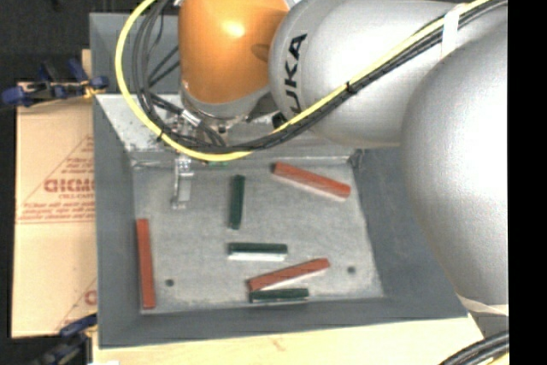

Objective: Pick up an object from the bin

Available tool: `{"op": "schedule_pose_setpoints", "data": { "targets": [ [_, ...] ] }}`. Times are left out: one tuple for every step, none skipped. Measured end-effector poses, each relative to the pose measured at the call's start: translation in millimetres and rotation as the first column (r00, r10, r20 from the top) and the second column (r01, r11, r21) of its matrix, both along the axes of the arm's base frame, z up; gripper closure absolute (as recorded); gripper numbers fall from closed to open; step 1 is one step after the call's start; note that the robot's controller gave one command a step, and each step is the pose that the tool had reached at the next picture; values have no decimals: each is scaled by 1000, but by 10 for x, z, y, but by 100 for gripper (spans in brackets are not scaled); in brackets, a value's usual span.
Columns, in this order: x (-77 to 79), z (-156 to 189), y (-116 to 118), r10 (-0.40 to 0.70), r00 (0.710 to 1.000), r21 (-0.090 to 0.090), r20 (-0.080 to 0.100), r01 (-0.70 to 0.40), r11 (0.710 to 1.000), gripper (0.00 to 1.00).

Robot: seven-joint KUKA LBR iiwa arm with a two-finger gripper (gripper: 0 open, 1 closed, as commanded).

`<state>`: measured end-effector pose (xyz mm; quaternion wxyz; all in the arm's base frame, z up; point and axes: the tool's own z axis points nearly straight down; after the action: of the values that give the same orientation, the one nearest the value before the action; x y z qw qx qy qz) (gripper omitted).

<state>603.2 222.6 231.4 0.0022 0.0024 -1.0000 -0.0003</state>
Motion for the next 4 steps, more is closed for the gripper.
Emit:
{"op": "schedule_pose_setpoints", "data": {
  "targets": [
    [19, 54, -12, -4, 1000, 2, 9, 4, 1000, 0],
    [-37, -351, -262, 120, 993, 0, 11, -120, 993, 0],
    [-66, -704, -648, 325, 946, 0, 2, -325, 946, 0],
    [47, -841, -1152, 621, 784, -2, 7, -621, 784, 0]
  ]
}}
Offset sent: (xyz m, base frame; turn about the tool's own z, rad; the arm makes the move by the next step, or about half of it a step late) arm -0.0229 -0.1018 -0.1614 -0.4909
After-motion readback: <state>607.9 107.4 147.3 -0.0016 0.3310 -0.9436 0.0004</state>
